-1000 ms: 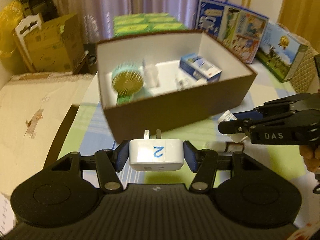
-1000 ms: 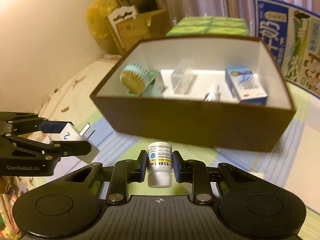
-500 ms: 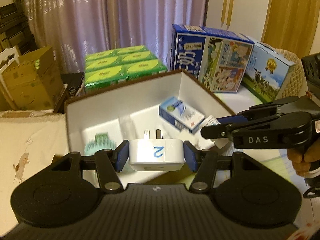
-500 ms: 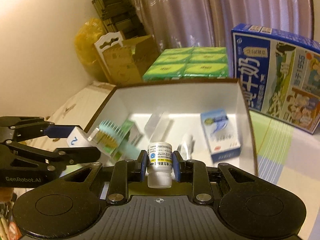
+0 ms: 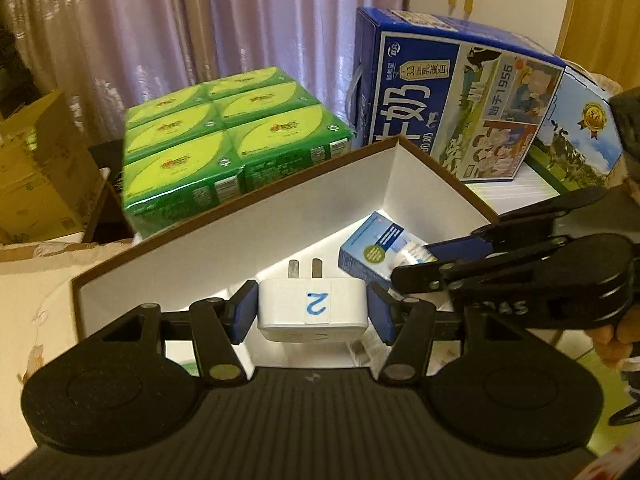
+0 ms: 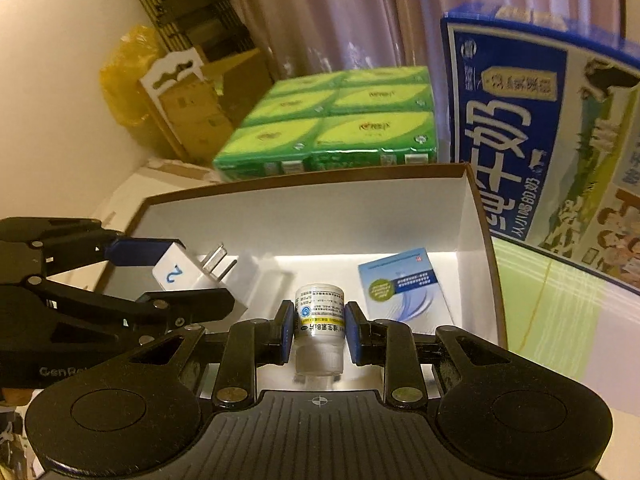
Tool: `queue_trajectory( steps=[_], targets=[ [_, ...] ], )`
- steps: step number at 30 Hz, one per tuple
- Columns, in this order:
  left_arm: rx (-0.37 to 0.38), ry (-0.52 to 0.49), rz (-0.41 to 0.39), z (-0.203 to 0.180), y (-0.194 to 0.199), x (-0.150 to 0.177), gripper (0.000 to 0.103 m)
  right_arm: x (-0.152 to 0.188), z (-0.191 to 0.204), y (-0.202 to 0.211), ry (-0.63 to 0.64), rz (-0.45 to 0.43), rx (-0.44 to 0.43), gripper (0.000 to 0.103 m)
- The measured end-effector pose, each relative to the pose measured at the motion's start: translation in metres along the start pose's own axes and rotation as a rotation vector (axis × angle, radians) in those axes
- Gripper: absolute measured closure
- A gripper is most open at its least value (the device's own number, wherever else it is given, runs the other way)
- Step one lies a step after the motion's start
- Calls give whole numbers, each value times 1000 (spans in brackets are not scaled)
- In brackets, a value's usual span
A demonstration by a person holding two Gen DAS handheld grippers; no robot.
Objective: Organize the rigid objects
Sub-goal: 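Carry the plug adapter and medicine bottle up over the cardboard box, then lower the plug adapter and medicine bottle into the box and open both grippers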
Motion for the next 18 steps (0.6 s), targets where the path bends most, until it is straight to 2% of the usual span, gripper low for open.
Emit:
queue_trajectory(
  steps=[9, 18],
  targets=[
    [-12, -39, 63, 12, -51, -13, 49, -11, -25, -26, -44, 25, 4, 79],
    [-3, -28, 79, 18, -73, -16, 49, -12, -37, -38, -76, 36, 14, 79]
  ],
)
Point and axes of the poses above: each gripper's, at about its wrist camera, not at the fingertips, and y roughly against the way its jaws point, z to its left, x to its underside, the point moved 9 cm from there along -y, roughly the way its jaws point, and after that the axes turned 3 degrees about -x, right-handed, at the moved point
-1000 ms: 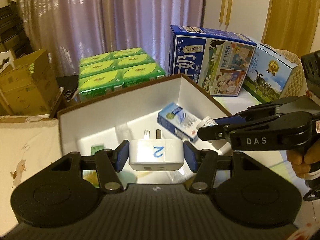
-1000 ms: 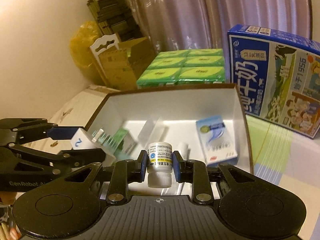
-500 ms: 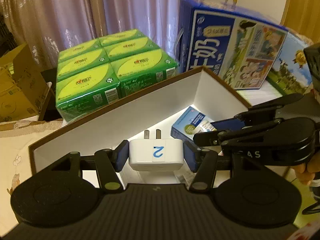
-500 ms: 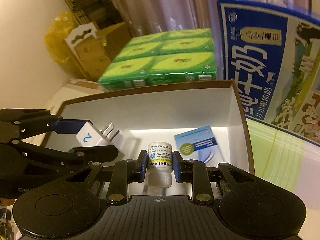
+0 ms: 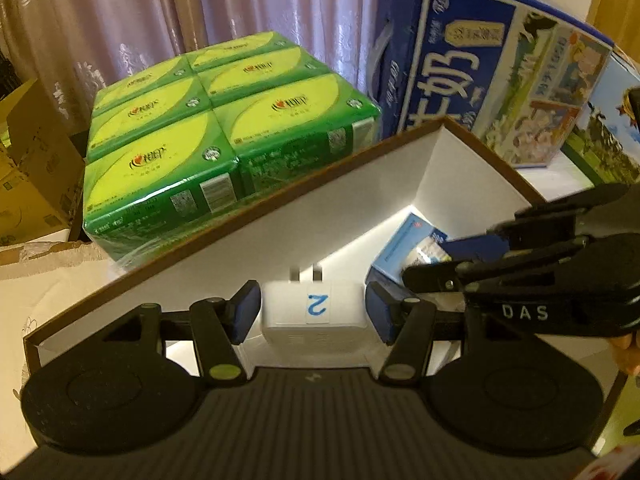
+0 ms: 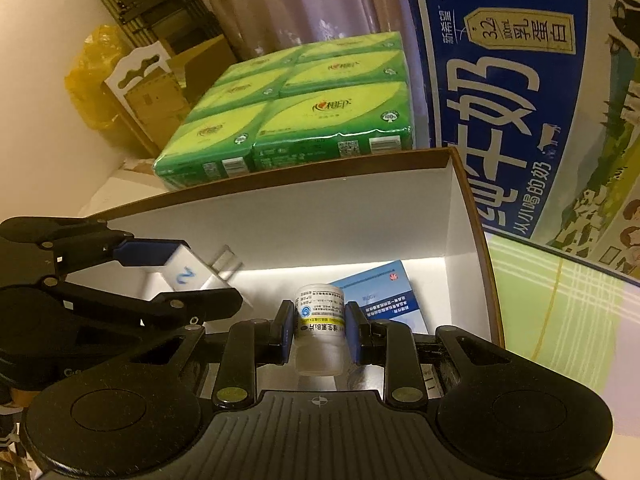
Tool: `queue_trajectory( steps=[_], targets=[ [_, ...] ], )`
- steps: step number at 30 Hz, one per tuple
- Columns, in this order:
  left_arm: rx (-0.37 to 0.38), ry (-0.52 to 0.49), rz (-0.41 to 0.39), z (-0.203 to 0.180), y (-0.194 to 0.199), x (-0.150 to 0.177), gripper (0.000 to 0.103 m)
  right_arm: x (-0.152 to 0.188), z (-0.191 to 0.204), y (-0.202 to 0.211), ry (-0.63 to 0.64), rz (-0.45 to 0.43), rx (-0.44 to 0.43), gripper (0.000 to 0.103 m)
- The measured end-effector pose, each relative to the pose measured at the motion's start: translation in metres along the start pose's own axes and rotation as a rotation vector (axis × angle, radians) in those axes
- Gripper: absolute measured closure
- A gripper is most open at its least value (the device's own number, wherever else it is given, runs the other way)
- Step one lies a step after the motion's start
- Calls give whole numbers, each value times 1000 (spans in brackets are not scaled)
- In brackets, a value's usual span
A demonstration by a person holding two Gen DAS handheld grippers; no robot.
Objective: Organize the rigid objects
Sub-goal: 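Lower the plug adapter and medicine bottle into the box and open both grippers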
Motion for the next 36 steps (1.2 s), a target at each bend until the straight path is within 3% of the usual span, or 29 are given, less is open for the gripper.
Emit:
queue_trajectory(
  steps=[3, 16, 18, 22, 36],
  targets=[
    [-26, 1, -5, 5, 1, -3, 44, -2, 0, -1, -16, -5, -12, 79],
    [-61, 58, 0, 27, 10, -4, 44, -11, 12, -7, -4, -49, -16, 79],
    [-61, 62, 0, 27, 12, -3, 44, -14, 12, -4, -28, -68, -18, 77],
    [-59, 72, -2, 28, 16, -1, 44, -18, 9, 5, -45, -94, -7, 60],
    [-50, 88, 1, 20, 35, 9, 44, 6, 13, 39, 7, -76, 12, 54]
  ],
)
Point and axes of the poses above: each gripper's, at about its wrist camera, not at the fingertips, and y roughly against the way its jaws point, z to its left, x to its underside, the point moved 9 cm from there along -y, roughly the way its jaws point, and after that the axes turned 3 degrees about -x, right-handed, at the moved point
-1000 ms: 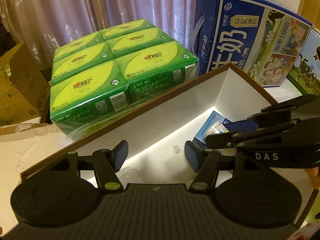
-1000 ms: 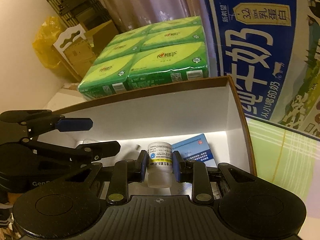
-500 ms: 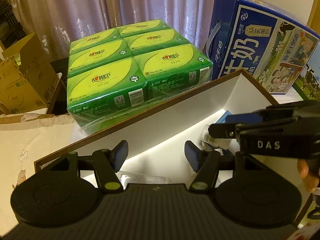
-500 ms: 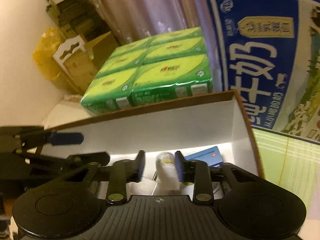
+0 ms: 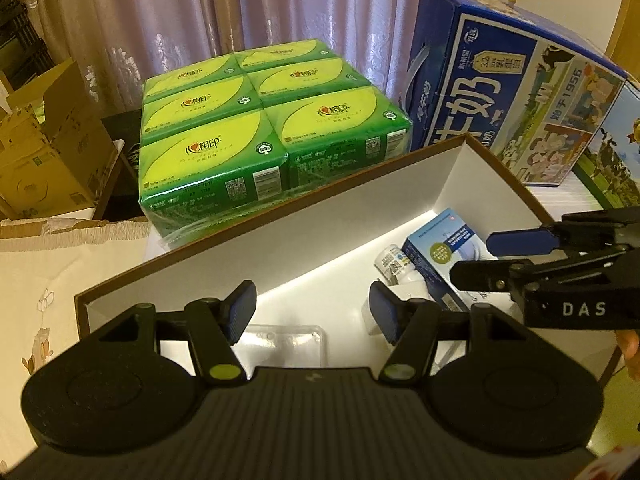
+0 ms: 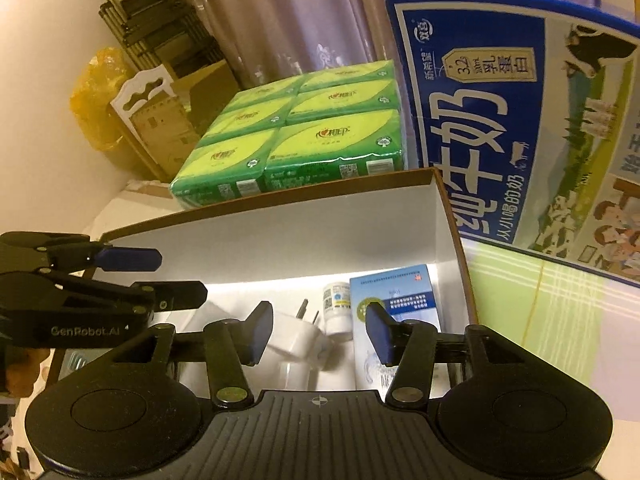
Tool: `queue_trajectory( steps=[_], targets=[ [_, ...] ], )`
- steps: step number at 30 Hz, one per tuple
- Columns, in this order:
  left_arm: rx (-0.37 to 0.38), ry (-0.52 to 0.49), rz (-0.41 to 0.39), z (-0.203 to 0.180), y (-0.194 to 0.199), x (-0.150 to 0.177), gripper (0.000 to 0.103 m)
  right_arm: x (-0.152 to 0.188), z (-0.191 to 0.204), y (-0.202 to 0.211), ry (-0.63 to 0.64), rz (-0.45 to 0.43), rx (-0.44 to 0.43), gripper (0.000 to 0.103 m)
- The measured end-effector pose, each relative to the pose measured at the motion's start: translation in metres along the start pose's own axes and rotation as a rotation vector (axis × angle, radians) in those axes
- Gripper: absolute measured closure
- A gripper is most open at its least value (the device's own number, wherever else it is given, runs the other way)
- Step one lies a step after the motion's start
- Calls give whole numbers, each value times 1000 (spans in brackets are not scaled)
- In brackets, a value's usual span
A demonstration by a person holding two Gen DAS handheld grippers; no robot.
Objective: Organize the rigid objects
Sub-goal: 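Lower the plug adapter and medicine bottle into the box and open both grippers, then withdraw both open grippers from the box toward the spray bottle and clip holder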
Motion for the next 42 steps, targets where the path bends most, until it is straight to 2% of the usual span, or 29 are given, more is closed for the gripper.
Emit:
queue_trajectory(
  steps=[8, 21, 34, 42],
  targets=[
    [-2, 8, -12, -8, 29, 7, 44, 9, 16, 33, 7, -34, -27, 50],
    [-7, 44, -47, -29, 99, 34, 44, 36, 36, 99, 9, -100, -7, 43],
    [21, 79, -105, -56, 172, 83, 44, 98, 54, 160, 2, -118, 9, 42],
    [58, 101, -90, -81, 195, 126, 44, 136, 56, 189, -25, -112, 17, 41]
  ],
)
Point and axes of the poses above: each gripper's, at about its wrist camera, not at the fingertips, and y roughly against the way its jaws point, z to its left, x to its underside, the point moved 9 cm from there along -y, roughly the way its jaws point, and after that the axes turned 3 degrees about -x, right-handed, at the moved point
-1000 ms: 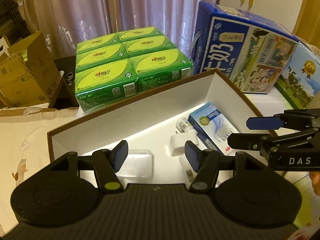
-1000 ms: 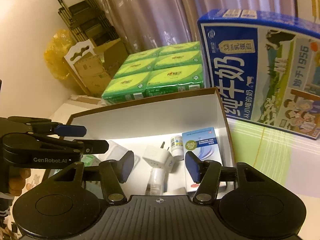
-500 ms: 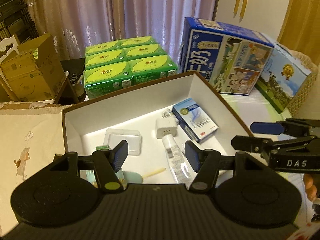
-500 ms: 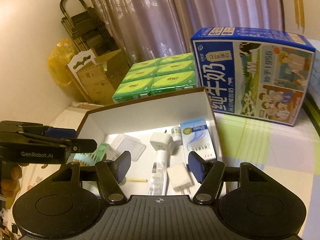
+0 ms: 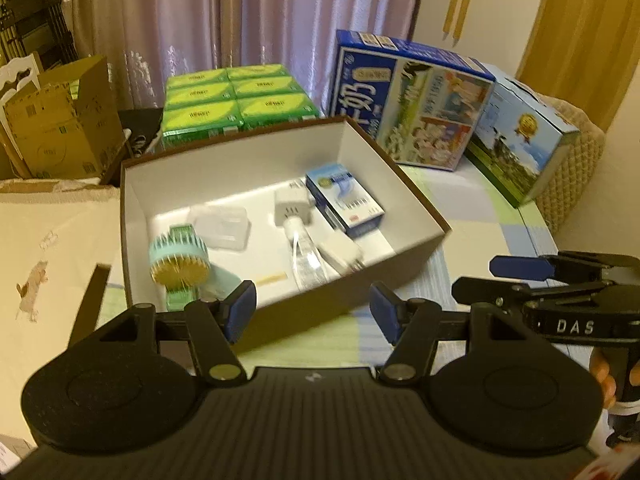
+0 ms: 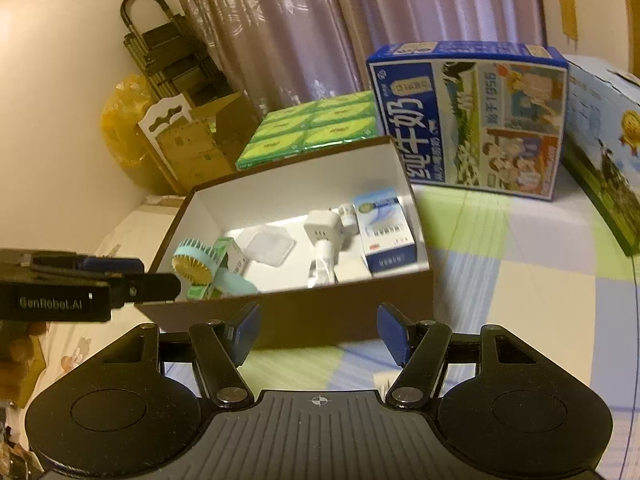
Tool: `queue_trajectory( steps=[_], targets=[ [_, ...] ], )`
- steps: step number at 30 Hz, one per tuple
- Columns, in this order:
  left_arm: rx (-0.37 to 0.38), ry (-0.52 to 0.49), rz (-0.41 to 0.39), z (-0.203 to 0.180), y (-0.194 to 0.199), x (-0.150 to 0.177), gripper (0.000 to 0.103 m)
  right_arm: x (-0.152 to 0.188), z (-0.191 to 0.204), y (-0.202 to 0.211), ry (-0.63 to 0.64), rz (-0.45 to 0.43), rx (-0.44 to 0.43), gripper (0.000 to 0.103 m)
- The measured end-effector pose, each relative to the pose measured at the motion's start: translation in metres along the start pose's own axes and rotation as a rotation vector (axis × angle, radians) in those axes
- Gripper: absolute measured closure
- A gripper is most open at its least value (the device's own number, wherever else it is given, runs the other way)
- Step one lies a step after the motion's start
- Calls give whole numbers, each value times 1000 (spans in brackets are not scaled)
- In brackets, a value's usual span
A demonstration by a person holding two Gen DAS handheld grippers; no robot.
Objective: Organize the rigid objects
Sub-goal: 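Withdraw both open grippers from the box toward the spray bottle and clip holder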
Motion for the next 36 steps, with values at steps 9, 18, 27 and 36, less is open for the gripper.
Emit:
queue_trajectory(
  steps=[9, 18, 27, 36],
  targets=[
    [53, 33, 31, -25, 11, 42, 44, 31, -7, 23, -32, 21, 11, 41],
    [69, 16, 65, -49, 6, 77, 44, 68, -28, 33, -80, 74, 52, 41],
    [54, -11, 101, -63, -18, 106, 43, 100, -54, 30, -99, 137, 103, 41],
    [35, -43, 130, -76, -51, 124, 43, 108, -81, 25, -148, 166, 132, 41]
  ],
)
Point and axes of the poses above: each gripper's, at about its wrist camera, not at the fingertips, and y roughly against the way its jaws point, z to its left, x to its underside, the point moved 9 cm from there along -y, roughly the way its jaws point, and after that the axes turned 3 degrees about -x, right-handed, at the moved point
